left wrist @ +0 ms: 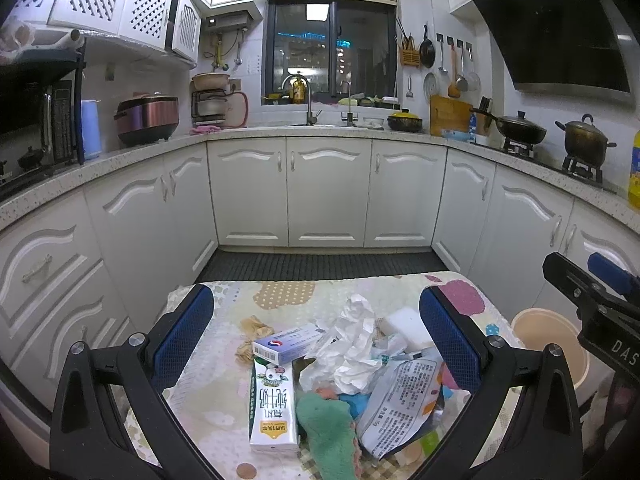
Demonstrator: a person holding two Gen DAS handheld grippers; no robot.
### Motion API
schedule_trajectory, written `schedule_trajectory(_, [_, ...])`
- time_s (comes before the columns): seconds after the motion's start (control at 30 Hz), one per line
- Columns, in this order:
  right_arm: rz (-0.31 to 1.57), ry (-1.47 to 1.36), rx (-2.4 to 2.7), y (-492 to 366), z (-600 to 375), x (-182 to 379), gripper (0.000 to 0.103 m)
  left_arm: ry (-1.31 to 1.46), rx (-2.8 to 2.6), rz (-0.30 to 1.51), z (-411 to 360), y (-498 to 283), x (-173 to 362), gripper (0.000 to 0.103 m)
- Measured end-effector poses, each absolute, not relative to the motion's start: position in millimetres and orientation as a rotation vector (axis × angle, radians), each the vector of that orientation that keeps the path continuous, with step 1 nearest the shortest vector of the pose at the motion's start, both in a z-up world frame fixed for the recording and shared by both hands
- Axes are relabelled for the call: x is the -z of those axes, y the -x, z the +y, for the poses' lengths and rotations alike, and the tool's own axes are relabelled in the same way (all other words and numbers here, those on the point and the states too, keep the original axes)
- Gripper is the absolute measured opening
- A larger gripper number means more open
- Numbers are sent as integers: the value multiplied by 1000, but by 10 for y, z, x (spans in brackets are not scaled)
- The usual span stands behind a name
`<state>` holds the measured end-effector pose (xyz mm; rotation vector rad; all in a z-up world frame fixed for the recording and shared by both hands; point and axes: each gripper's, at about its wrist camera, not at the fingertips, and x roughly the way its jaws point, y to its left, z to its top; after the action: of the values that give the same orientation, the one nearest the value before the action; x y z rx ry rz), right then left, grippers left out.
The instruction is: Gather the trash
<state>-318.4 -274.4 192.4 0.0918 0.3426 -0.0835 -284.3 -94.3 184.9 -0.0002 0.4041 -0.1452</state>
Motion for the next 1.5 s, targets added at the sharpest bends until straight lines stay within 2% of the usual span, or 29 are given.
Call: schedule_trajectory(1.5, [333, -76, 93, 3186, -2679, -1917, 92, 58, 138, 405, -704, 2843, -1824, 102])
